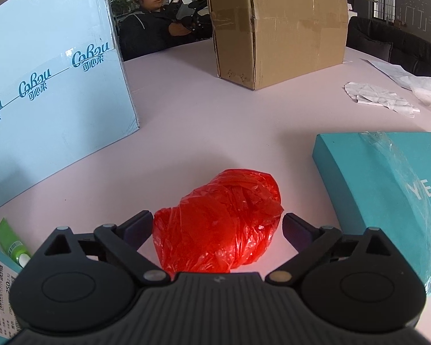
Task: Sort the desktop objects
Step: 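Close the right gripper on the red plastic bag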
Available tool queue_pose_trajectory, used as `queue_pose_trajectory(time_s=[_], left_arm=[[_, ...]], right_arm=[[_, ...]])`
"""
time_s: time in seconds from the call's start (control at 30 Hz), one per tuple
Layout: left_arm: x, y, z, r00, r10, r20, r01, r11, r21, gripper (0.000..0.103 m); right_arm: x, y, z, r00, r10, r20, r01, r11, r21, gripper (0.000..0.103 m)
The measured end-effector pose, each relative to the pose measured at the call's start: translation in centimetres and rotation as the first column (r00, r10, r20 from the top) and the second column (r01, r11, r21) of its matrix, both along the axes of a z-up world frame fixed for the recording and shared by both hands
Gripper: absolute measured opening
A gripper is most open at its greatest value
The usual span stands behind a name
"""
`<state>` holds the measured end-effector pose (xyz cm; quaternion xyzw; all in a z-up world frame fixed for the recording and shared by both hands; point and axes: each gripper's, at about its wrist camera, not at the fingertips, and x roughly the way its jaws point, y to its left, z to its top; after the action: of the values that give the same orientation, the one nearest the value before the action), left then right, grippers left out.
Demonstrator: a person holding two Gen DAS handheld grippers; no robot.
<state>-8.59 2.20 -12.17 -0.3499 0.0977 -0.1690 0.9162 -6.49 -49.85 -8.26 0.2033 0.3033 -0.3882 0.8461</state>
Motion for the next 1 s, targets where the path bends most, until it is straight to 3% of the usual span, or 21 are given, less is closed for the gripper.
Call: queue_pose_trajectory(time_s=[0.2,0.53,1.0], left_arm=[[0.11,0.00,0.03,1.000,-0.002,-0.001,0.002,1.000,-0.003,0.103],[0.05,0.00,0.04,1.000,-0.003,-0.001,0.003,1.000,-0.007,0.103],[0.06,-0.03,0.05,1.000,0.001,0.000,-0.001,1.000,-0.003,0.103]], right_arm=[[-0.19,-0.28,-0.40,1.000,-0.005,-0.001,0.005,1.000,0.008,0.096],[-0.35,-0.15,-0.50,1.000,0.014,0.007,-0.014,1.000,0.017,0.075],[-0.86,0.17,-0.29,0.999,0.032,0.028,-0.032,0.999,0.015,0.066]])
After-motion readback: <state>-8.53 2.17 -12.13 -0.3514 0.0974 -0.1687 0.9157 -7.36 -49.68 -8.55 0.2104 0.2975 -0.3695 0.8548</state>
